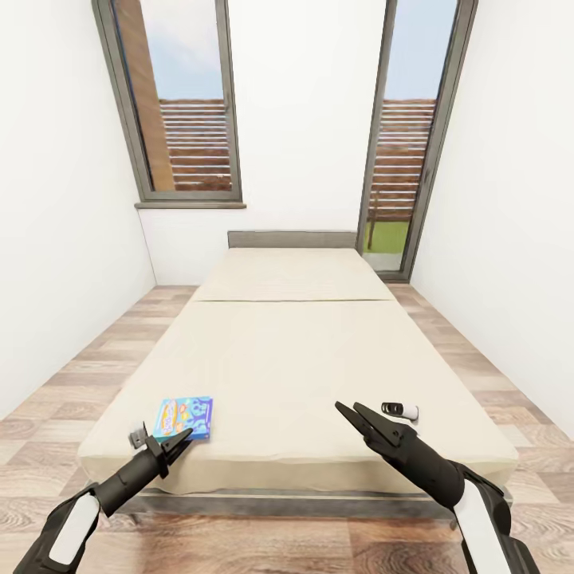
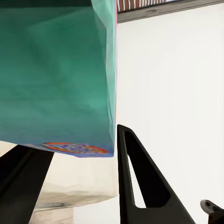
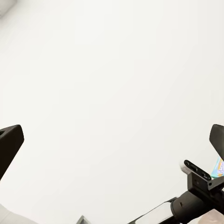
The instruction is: Put all the toys in the child's room - the three board games (two on the bed and one on the table), the two jigsaw puzzles on the table, and the tennis ball on the table - inside the toy box on the table in the child's room.
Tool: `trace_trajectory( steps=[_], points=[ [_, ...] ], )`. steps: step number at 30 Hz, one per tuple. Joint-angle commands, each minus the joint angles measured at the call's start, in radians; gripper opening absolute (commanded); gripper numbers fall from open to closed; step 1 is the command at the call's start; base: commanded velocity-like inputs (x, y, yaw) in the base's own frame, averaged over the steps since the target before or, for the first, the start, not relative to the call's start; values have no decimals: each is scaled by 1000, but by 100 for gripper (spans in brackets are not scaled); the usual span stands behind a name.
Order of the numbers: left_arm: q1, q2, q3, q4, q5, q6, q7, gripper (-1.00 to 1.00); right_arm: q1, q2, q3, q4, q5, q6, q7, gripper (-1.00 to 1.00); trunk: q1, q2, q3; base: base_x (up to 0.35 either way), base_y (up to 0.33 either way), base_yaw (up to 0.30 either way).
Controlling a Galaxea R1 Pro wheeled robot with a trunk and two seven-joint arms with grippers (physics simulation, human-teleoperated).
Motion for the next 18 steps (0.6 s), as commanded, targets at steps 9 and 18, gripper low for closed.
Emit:
trace_trajectory(
  steps=[9,18],
  points=[
    [-4,34,-3,-30,-12,184,32,-100,-1,0,-1,0,-2,5,1,100,-8,14,5,0,0,0],
    [-16,138,-23,-58,-15,266,48,-100,-1,-1,-3,1,-2,5,1,100,-42,77,34,0,0,0]
  ],
)
